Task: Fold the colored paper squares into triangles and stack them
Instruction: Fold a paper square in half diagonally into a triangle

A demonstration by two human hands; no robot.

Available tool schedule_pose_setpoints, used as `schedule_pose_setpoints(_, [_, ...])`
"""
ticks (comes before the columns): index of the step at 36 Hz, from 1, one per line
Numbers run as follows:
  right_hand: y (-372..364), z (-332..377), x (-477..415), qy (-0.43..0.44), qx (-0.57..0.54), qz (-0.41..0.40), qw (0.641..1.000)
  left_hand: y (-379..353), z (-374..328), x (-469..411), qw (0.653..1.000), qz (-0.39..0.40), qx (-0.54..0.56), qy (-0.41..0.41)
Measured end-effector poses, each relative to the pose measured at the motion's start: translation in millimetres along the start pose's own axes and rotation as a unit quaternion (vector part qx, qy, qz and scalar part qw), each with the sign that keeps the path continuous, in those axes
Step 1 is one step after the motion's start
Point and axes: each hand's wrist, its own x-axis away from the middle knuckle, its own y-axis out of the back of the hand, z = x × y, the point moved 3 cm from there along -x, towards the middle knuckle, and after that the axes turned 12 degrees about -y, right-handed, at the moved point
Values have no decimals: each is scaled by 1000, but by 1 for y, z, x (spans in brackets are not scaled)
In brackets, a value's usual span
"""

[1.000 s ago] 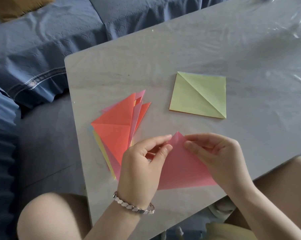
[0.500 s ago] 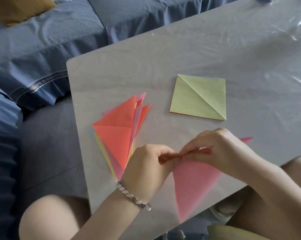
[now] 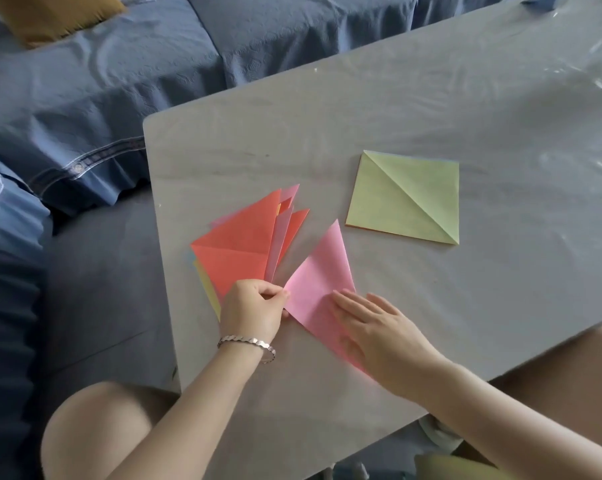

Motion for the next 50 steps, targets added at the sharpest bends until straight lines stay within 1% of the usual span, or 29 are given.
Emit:
schedule_pose_setpoints(3, [-8, -11, -10, -39, 33, -19, 999, -2, 0, -1, 999, 7, -31, -7])
schedule_pose_setpoints(7, [-5, -16, -32, -74, 21, -37, 996, -5, 4, -4, 999, 6, -41, -8])
schedule_pose_setpoints(11, [1, -19, -61, -79, -2, 14, 997, -5, 7, -4, 999, 7, -42, -13])
schedule_pose_setpoints(16, [6, -22, -94, -120, 29, 12, 992, -6, 12, -6, 999, 3, -49, -7])
schedule_pose_setpoints(19, [6, -22, -100, -130, 32, 17, 991, -6, 13, -6, 999, -1, -50, -2])
schedule_pose_setpoints(23, [6, -28, -93, -119, 23, 35, 992, -6, 12, -4, 999, -4, -39, -5])
schedule_pose_setpoints(25, [7, -31, -83, -106, 37, 46, 993, -7, 11, -4, 999, -2, -35, -7])
schedule_pose_setpoints(32, [6, -36, -37, -59, 49, 121, 990, -7, 14, -5, 1000, 0, -14, 11])
schedule_pose_setpoints(37, [3, -37, -10, -31, 55, 145, 987, -8, 14, -5, 1000, 2, -17, 6])
schedule_pose_setpoints(43, [-2, -40, 6, -4, 44, 149, 988, -8, 14, -4, 1000, 1, -18, 2])
schedule_pose_setpoints(46, [3, -38, 14, 12, 39, 177, 983, -9, 14, -3, 1000, -3, -15, 1])
schedule_pose_setpoints(48, [12, -40, 7, 15, 16, 167, 986, -8, 15, -3, 1000, -3, -19, -1])
schedule_pose_setpoints(50, [23, -52, -9, -17, -26, 103, 994, -8, 16, -4, 1000, -3, -27, -5])
